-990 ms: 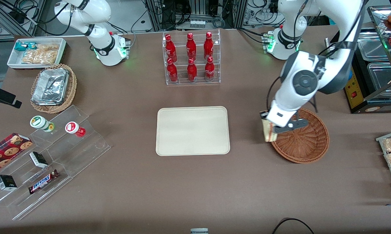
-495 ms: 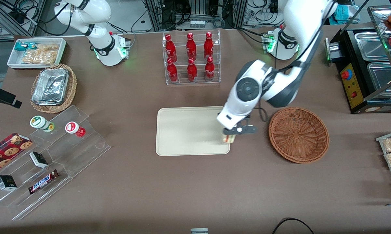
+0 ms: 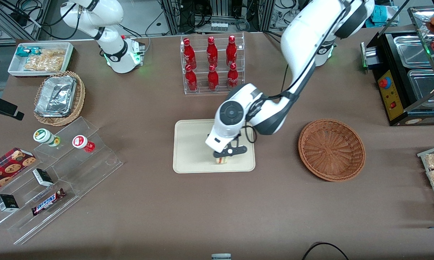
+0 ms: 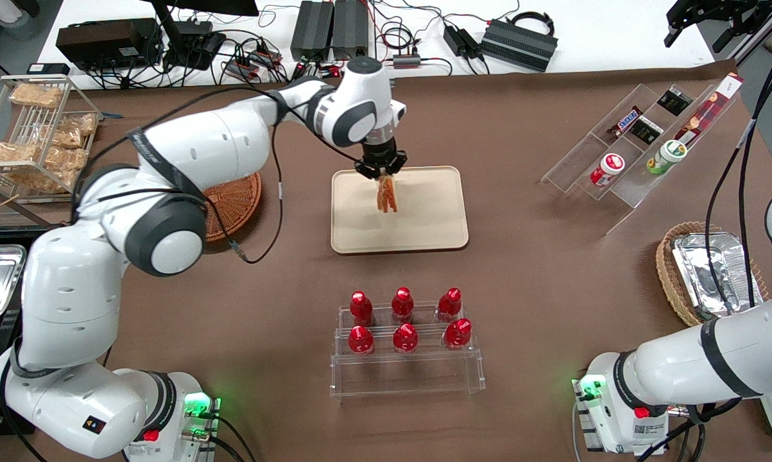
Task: Place sandwich from basket to tray
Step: 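Lower the sandwich onto the tray and open the left gripper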
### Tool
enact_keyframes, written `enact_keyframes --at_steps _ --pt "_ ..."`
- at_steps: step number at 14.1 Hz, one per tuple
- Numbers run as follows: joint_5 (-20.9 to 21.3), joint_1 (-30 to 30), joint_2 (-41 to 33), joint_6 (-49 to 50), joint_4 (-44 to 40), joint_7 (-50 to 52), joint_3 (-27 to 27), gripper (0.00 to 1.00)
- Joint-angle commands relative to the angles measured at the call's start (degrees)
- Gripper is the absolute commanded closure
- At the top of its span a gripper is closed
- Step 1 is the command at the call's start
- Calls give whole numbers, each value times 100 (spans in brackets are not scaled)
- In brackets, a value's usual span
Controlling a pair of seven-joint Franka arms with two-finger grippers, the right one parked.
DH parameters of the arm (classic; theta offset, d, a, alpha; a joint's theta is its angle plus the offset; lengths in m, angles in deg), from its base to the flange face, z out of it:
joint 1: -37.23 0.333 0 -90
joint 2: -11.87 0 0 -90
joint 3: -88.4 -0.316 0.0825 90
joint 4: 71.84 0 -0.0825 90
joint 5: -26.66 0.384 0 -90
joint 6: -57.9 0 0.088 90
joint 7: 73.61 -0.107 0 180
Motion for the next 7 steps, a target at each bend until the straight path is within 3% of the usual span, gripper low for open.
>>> enact_keyframes --at_steps 1,7 --pt "381 -340 579 -96 -646 530 -78 100" --pt "435 -385 580 77 -620 153 -43 100"
